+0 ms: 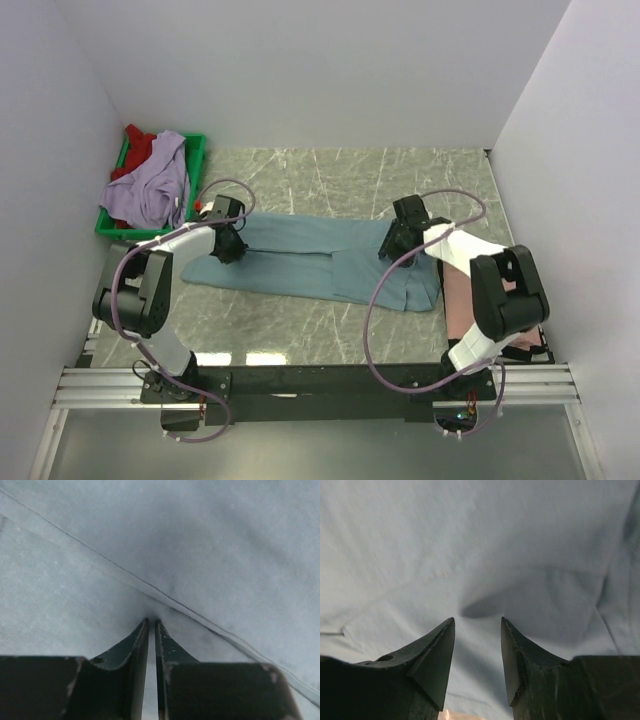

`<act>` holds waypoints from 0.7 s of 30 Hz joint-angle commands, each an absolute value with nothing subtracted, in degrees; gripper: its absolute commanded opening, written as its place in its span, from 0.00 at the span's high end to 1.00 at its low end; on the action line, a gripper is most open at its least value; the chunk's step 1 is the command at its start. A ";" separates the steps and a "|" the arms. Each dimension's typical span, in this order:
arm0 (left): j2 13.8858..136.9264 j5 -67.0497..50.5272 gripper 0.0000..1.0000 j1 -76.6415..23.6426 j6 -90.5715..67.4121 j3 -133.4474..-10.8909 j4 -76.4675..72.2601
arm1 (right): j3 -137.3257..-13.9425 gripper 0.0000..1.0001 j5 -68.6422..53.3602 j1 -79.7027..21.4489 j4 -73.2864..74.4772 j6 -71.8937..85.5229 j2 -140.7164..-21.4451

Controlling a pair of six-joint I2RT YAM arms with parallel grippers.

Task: Fold and stack the t-shirts
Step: Fold the tshirt

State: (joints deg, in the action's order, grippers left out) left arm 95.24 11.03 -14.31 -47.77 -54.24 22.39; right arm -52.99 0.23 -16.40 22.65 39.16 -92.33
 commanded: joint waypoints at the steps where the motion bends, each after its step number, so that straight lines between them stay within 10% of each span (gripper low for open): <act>1: 97.02 15.29 0.84 -15.47 -47.99 -55.54 23.90 | -56.60 0.51 1.32 -16.08 20.83 39.73 -94.13; 21: 91.94 10.11 0.86 -22.93 -51.76 -47.82 25.40 | -85.24 0.52 2.73 -15.20 33.30 29.45 -117.76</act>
State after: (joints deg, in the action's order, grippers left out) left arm 92.38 14.83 -20.08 -49.87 -50.17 21.37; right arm -80.25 1.32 -15.59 30.83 33.34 -114.43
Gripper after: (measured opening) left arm 0.141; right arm 0.487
